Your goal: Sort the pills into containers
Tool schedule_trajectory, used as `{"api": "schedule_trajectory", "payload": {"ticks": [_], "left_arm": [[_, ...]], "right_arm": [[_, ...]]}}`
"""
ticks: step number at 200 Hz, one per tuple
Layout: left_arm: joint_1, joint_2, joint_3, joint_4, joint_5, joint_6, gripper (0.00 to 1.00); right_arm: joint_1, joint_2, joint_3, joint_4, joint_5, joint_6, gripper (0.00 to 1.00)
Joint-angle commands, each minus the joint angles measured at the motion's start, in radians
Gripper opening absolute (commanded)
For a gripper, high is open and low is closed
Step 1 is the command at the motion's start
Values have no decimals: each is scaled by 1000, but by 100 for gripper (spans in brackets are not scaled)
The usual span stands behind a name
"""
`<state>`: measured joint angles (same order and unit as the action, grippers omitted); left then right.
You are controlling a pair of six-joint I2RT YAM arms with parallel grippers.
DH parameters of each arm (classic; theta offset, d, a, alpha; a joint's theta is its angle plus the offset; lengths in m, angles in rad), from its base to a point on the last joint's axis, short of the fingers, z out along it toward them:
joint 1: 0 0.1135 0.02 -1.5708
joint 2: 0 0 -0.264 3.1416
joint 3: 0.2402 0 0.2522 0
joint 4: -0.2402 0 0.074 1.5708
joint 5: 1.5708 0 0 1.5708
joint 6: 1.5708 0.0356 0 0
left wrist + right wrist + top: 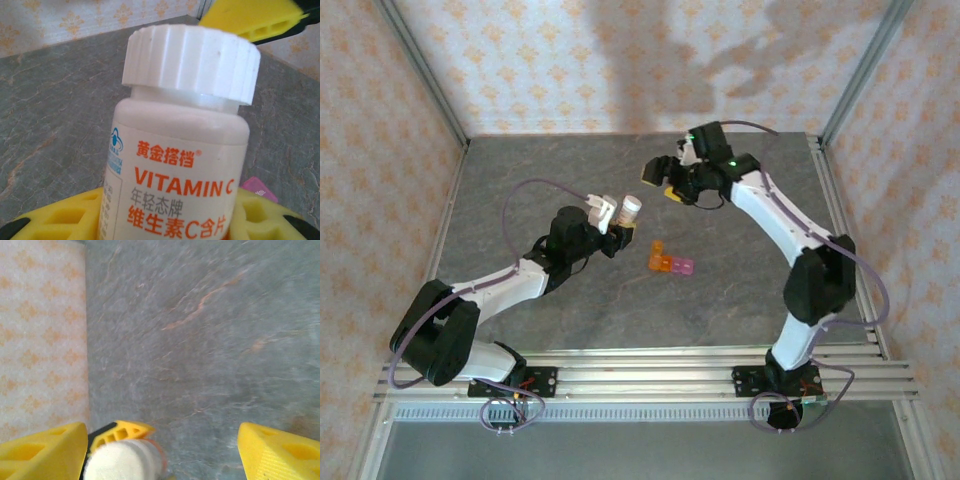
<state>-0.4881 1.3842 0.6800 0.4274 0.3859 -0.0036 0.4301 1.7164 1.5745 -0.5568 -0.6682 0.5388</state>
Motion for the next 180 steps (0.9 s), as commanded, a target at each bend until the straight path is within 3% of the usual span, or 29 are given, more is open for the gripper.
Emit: {"api": "schedule_trajectory", "payload": {"ticks": [1, 49, 143, 180], "left_arm": [[11, 1, 69, -61, 2, -11, 0], [10, 90, 179, -155, 92, 4, 0], [10, 174, 260, -158, 152, -22, 0], [10, 177, 260, -155, 153, -28, 0]], "right_arm": [[-5, -89, -88, 106, 55, 21, 78], [-3, -168, -227, 240, 36, 44, 78], [24, -84, -174, 262, 2, 61, 76], [48, -70, -174, 264, -2, 55, 69]]}}
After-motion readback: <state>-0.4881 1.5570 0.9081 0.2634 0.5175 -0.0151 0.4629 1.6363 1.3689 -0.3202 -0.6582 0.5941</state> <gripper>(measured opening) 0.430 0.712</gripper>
